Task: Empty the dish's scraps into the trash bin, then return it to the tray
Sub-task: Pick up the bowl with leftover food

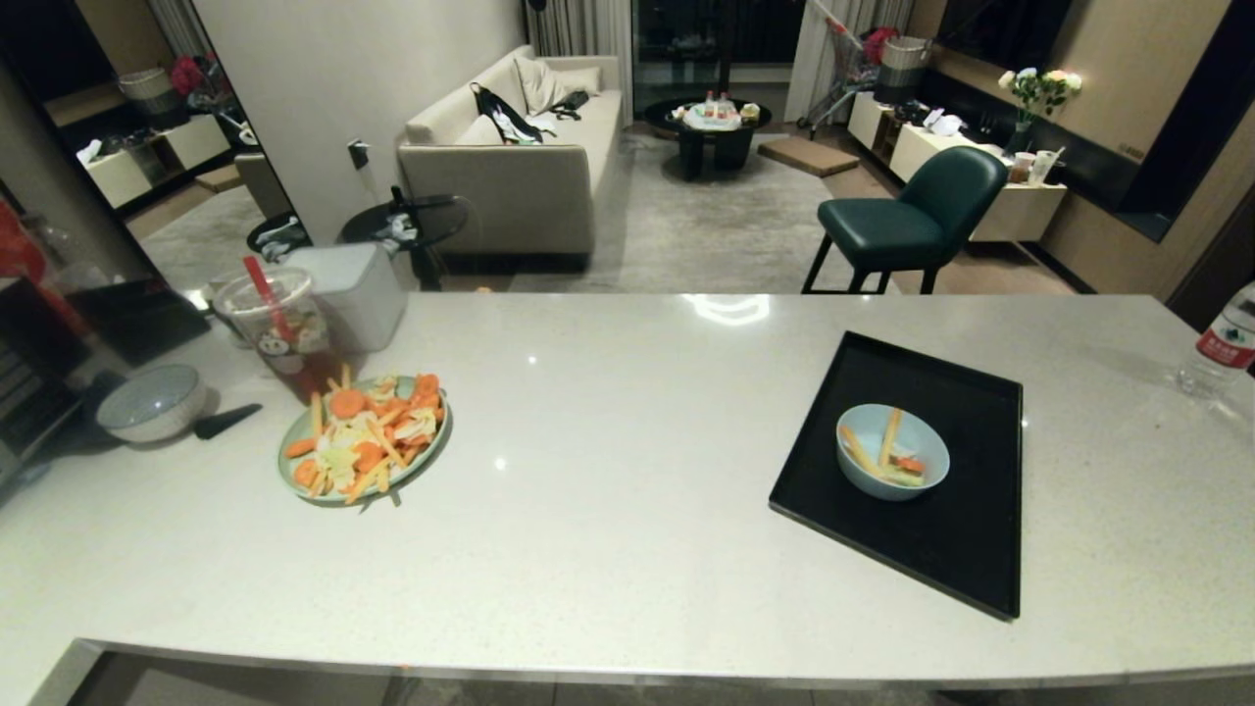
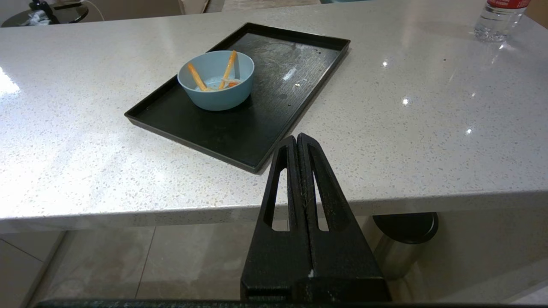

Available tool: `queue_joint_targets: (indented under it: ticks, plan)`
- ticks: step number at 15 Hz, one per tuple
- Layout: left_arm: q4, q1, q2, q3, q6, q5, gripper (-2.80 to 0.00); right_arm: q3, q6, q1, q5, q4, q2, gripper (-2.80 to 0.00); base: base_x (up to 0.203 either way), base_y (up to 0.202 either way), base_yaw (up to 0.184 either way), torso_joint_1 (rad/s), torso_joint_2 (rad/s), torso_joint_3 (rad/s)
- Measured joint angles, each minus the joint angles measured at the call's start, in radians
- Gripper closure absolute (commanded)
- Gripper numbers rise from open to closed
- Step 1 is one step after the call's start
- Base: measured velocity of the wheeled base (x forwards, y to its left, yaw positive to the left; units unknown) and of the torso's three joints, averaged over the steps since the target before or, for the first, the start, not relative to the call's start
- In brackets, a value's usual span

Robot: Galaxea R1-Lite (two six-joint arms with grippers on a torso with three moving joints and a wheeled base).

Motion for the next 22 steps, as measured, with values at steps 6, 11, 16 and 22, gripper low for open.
queue_joint_targets:
  ticks: [6, 11, 16, 22]
  plan:
    - [0.0, 0.0, 0.0, 0.0, 0.0, 0.0, 0.0, 0.0, -0.008, 0.0, -0.001, 0.0, 0.0, 0.0, 0.0, 0.0, 0.0, 0.0, 0.0, 0.0]
    - [0.0, 0.0, 0.0, 0.0, 0.0, 0.0, 0.0, 0.0, -0.04, 0.0, 0.015, 0.0, 0.0, 0.0, 0.0, 0.0, 0.0, 0.0, 0.0, 0.0]
    - [0.0, 0.0, 0.0, 0.0, 0.0, 0.0, 0.0, -0.063, -0.096, 0.0, 0.108, 0.06, 0.006, 0.0, 0.0, 0.0, 0.0, 0.0, 0.0, 0.0]
    - [0.0, 0.0, 0.0, 0.0, 0.0, 0.0, 0.0, -0.248, -0.106, -0.001, 0.136, 0.207, 0.149, 0.0, 0.0, 0.0, 0.0, 0.0, 0.0, 0.0]
